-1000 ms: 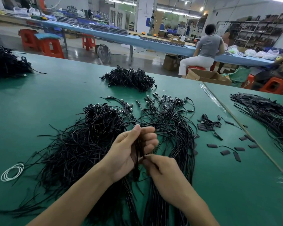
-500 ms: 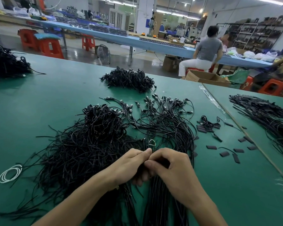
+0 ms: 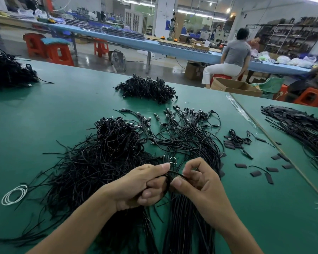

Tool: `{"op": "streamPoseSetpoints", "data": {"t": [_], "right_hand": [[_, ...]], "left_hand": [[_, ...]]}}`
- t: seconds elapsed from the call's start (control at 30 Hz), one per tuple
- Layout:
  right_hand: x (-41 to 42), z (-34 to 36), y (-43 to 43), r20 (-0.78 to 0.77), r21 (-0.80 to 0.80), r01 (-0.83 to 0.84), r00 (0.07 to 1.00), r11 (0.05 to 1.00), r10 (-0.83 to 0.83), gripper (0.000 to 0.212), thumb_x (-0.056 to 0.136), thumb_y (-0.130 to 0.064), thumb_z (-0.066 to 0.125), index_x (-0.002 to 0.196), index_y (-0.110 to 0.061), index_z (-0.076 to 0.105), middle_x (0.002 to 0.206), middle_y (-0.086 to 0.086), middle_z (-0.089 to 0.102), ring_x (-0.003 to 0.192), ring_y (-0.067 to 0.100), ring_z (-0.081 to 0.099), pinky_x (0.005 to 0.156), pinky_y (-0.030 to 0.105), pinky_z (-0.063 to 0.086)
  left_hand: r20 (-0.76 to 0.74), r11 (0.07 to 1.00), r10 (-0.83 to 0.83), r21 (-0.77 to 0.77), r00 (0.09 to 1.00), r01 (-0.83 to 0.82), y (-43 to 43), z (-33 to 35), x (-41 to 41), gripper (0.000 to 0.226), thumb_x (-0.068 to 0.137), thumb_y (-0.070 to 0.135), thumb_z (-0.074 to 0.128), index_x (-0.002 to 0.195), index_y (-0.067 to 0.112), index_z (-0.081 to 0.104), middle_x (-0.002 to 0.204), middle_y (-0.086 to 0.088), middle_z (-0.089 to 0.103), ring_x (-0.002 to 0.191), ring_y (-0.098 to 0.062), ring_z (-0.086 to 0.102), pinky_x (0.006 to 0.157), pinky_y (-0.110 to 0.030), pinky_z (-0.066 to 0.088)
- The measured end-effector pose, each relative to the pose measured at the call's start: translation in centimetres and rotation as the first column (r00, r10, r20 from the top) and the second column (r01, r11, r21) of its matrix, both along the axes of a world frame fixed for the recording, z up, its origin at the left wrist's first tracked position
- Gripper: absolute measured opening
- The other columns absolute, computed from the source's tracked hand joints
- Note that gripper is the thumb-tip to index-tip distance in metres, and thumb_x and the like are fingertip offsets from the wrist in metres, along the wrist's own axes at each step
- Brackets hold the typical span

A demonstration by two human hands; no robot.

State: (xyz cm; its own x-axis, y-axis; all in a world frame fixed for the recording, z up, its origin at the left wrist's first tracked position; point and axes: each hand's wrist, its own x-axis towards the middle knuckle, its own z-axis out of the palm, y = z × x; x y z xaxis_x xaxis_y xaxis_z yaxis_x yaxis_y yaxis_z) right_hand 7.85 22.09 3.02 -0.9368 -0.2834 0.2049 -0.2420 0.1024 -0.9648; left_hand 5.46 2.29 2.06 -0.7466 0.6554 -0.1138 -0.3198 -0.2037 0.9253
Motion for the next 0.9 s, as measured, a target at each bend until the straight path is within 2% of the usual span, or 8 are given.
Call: {"op": "streamPoseSetpoints", "data": {"t": [0.07, 0.17, 0.23, 0.3, 0.47, 0.67, 0.8, 0.9], "right_hand": [[-0.3, -0.3, 0.1, 0.011, 0.044, 0.052, 0.999, 0.998, -0.052, 0.022, 0.081, -0.044, 0.074, 0.093, -0.036, 0.057, 0.081, 0.009, 0.073, 0.076, 0.024, 0.071, 0.076, 0.049, 0.058], [-1.2, -1.8, 0.5, -0.025, 0.244, 0.193, 0.981, 0.950, -0.193, 0.025, 0.090, -0.031, 0.072, 0.104, -0.047, 0.057, 0.087, -0.004, 0.075, 0.078, 0.008, 0.072, 0.073, 0.024, 0.057], [-1.6, -3.0, 0.5, -0.025, 0.439, 0.246, 0.965, 0.864, -0.262, 0.029, 0.091, -0.027, 0.071, 0.113, -0.039, 0.057, 0.082, -0.007, 0.071, 0.077, -0.002, 0.066, 0.068, 0.012, 0.051], [-1.8, -4.0, 0.1, 0.005, 0.502, 0.243, 0.959, 0.830, -0.283, 0.029, 0.091, -0.025, 0.071, 0.117, -0.029, 0.060, 0.085, -0.009, 0.068, 0.081, -0.005, 0.063, 0.068, 0.009, 0.048], [-2.0, -3.2, -1.8, 0.189, 0.092, -0.054, 0.981, 0.994, 0.036, 0.033, 0.093, -0.031, 0.067, 0.126, -0.030, 0.062, 0.113, -0.007, 0.072, 0.106, 0.012, 0.067, 0.092, 0.023, 0.053], [-2.3, -2.1, -2.7, 0.120, -0.015, -0.055, 0.991, 0.998, 0.056, 0.015, 0.087, -0.021, 0.071, 0.102, -0.021, 0.072, 0.097, 0.002, 0.076, 0.093, 0.015, 0.071, 0.082, 0.023, 0.054], [-2.6, -2.5, -2.7, 0.063, 0.084, -0.012, 0.998, 0.996, 0.007, 0.008, 0.096, -0.013, 0.064, 0.101, -0.015, 0.070, 0.095, 0.004, 0.073, 0.094, 0.022, 0.070, 0.089, 0.035, 0.056], [-2.4, -2.5, -2.8, 0.006, 0.104, 0.037, 0.999, 0.994, -0.038, 0.009, 0.097, -0.013, 0.063, 0.099, -0.017, 0.071, 0.092, -0.001, 0.074, 0.090, 0.016, 0.070, 0.085, 0.031, 0.056]], "left_hand": [[-0.048, 0.996, 0.068, -0.052, 0.997, -0.071, 0.3, -0.4, -0.1, 0.054, 0.097, 0.050, 0.050, 0.052, 0.022, 0.040, 0.041, 0.003, 0.041, 0.033, -0.009, 0.038, 0.036, -0.015, 0.030], [-0.085, 0.964, 0.262, -0.028, 0.961, -0.265, 0.6, -1.0, -0.4, 0.055, 0.095, 0.054, 0.051, 0.053, 0.021, 0.042, 0.047, -0.002, 0.046, 0.041, -0.015, 0.043, 0.046, -0.021, 0.036], [-0.120, 0.917, 0.388, -0.046, 0.914, -0.395, 0.4, -1.2, -0.8, 0.051, 0.090, 0.057, 0.050, 0.053, 0.022, 0.044, 0.051, -0.005, 0.049, 0.046, -0.017, 0.045, 0.049, -0.024, 0.038], [-0.177, 0.879, 0.445, -0.101, 0.878, -0.466, 0.1, -1.3, -1.0, 0.051, 0.088, 0.059, 0.047, 0.052, 0.024, 0.043, 0.052, -0.005, 0.050, 0.048, -0.017, 0.046, 0.049, -0.023, 0.040], [-0.168, 0.945, 0.285, -0.113, 0.944, -0.306, -0.3, -1.4, -0.7, 0.054, 0.094, 0.054, 0.045, 0.051, 0.022, 0.039, 0.044, -0.002, 0.043, 0.040, -0.014, 0.041, 0.045, -0.021, 0.037], [-0.059, 0.987, 0.158, 0.006, 0.986, -0.158, -0.9, -0.8, -0.2, 0.055, 0.100, 0.049, 0.045, 0.053, 0.020, 0.040, 0.042, -0.001, 0.042, 0.037, -0.012, 0.041, 0.043, -0.018, 0.036], [-0.177, 0.931, 0.333, -0.095, 0.926, -0.353, 0.5, -0.7, 0.1, 0.053, 0.093, 0.052, 0.046, 0.050, 0.021, 0.043, 0.045, -0.004, 0.050, 0.039, -0.016, 0.046, 0.042, -0.021, 0.037], [-0.402, 0.795, 0.493, -0.150, 0.771, -0.587, 1.4, -1.3, -0.1, 0.061, 0.097, 0.056, 0.046, 0.046, 0.024, 0.039, 0.051, 0.000, 0.045, 0.050, -0.015, 0.044, 0.055, -0.026, 0.039]]}}
